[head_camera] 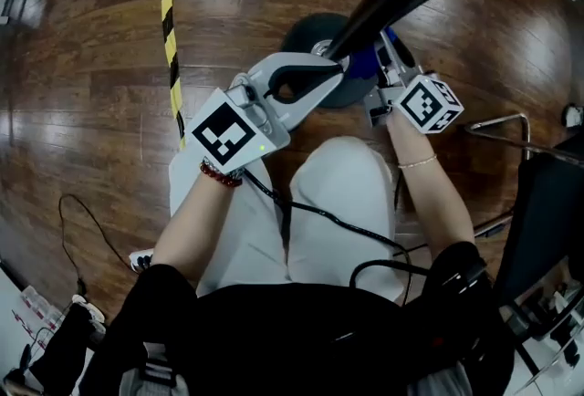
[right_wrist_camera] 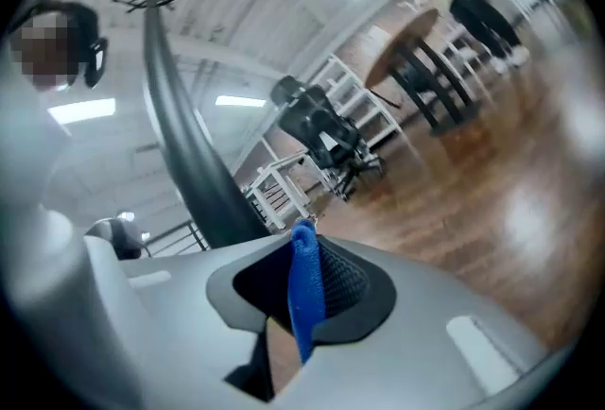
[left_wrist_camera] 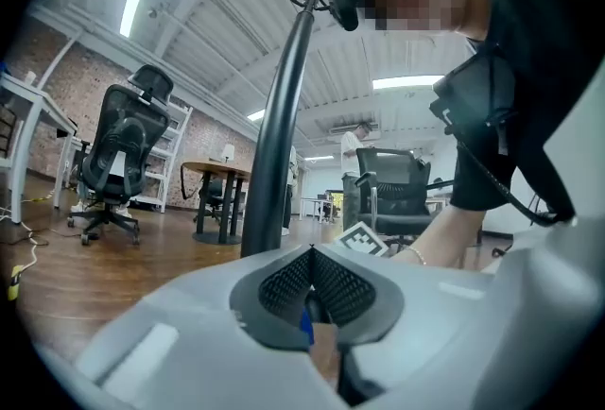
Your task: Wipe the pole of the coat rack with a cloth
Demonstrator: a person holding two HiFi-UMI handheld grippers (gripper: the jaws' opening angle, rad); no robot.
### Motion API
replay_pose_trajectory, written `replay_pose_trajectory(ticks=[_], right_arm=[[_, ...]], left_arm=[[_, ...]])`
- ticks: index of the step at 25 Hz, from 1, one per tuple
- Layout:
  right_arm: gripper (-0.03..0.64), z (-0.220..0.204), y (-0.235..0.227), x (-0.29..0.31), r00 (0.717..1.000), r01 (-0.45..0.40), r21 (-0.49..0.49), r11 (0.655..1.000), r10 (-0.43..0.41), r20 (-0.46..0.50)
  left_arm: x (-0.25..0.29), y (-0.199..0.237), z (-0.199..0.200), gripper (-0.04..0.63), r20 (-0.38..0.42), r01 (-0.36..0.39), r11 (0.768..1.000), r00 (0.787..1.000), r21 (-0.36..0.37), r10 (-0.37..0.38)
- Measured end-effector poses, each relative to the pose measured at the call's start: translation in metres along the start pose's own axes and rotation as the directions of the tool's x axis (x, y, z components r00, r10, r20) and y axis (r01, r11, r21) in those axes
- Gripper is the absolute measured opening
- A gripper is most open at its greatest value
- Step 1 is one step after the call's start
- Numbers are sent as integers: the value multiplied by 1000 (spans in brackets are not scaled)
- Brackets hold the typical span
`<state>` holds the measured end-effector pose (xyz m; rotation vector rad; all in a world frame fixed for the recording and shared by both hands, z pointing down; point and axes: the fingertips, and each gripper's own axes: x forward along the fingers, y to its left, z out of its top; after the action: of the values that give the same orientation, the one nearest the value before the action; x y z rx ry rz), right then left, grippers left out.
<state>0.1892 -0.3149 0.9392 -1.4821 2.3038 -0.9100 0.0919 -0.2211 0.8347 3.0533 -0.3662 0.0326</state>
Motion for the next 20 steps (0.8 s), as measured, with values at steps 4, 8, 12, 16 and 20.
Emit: replay_pose_trajectory(ticks=[4, 8, 12, 16, 20], right_arm=[[61, 52, 55, -19, 995, 21, -278, 960, 9, 104], [61, 88, 96, -35, 977, 24, -345, 938, 52, 208], [61, 126, 138, -48, 947, 0, -417, 909, 134, 291], [61, 158, 183, -57, 932, -8, -548, 837, 204, 299], [61, 189, 239, -66, 921, -11, -709, 706, 283, 268]], left_arm=[[4, -1, 16, 6, 12, -21, 1000, 1000, 6, 21], [9, -19, 32, 6, -3, 12, 998, 1000, 64, -12], [11, -29, 52, 6, 13, 14, 998, 1000, 56, -15], [10, -36, 74, 6, 1, 13, 997, 1000, 80, -14], [4, -45, 111, 6, 4, 14, 992, 1000, 125, -15]])
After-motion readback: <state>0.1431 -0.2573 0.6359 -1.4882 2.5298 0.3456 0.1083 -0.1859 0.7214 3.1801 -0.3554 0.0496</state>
